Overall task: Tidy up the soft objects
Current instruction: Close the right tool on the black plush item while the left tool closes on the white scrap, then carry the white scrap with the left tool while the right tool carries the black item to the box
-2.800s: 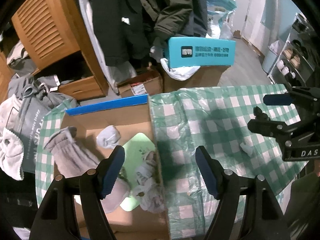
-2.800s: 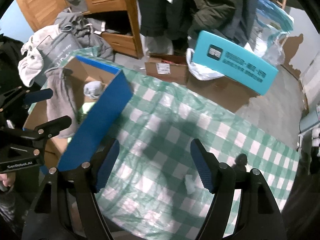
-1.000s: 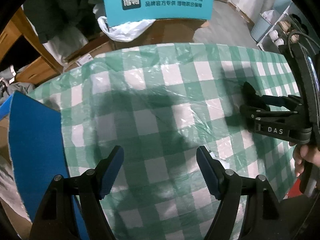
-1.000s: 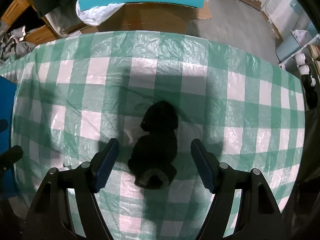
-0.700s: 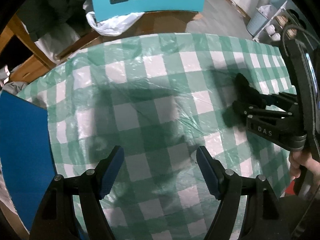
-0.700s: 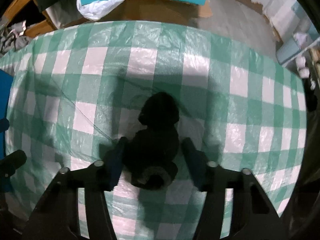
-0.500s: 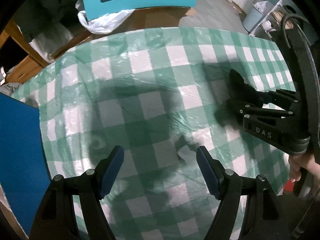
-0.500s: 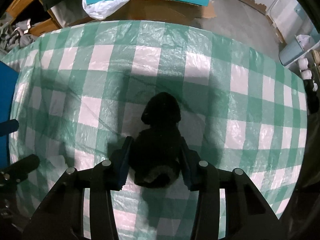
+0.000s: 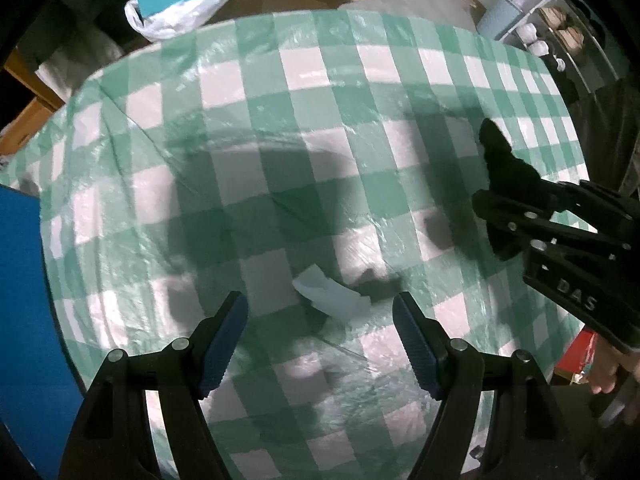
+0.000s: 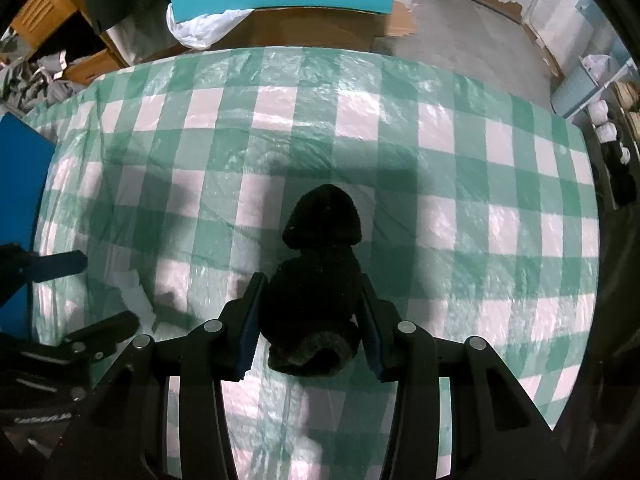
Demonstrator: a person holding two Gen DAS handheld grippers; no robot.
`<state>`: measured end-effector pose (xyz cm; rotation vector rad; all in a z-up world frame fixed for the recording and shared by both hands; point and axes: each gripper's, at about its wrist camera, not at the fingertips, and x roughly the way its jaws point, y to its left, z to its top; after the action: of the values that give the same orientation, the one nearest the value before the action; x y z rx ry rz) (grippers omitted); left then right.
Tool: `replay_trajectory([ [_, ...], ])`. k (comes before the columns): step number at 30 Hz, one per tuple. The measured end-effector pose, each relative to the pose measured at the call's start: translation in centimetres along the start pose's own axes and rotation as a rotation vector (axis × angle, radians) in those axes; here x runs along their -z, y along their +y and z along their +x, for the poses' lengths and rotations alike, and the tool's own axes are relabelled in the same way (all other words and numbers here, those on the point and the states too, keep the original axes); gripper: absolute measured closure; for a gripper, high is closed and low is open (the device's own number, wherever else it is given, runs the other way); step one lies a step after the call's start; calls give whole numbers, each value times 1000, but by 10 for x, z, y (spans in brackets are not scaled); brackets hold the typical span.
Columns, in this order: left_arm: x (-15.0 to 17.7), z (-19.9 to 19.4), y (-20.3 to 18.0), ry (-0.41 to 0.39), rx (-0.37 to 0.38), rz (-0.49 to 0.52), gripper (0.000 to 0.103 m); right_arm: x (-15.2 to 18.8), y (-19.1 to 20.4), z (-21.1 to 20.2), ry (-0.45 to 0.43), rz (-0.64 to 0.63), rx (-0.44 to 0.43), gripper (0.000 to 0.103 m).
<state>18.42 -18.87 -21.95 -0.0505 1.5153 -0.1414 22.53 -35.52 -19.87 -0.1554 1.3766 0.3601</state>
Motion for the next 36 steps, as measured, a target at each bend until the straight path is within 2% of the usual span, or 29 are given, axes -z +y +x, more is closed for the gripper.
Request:
replay_trajectory([
  [7, -1, 14, 0, 30, 12, -22, 28, 12, -2, -15, -16, 17, -23, 60],
  [13, -3, 21, -9, 33, 6, -1, 46, 18, -1, -24, -29, 14, -42, 60],
  [18, -3, 22, -13, 26, 5, -9, 54, 18, -4, -26, -36, 24, -51, 60],
  [20, -1, 21, -11, 19, -7, -7, 60, 18, -5, -25, -35, 25, -53, 60],
  [22, -2, 21, -12, 14, -15, -10, 71, 19, -5, -25, -35, 26, -54, 60],
  [25, -5, 20, -15, 7, -16, -3, 76, 20, -7, -25, -31, 33, -55, 60],
  [36, -6, 4, -18, -29, 28, 31, 84, 19, -2, -24, -23, 15, -55, 60],
])
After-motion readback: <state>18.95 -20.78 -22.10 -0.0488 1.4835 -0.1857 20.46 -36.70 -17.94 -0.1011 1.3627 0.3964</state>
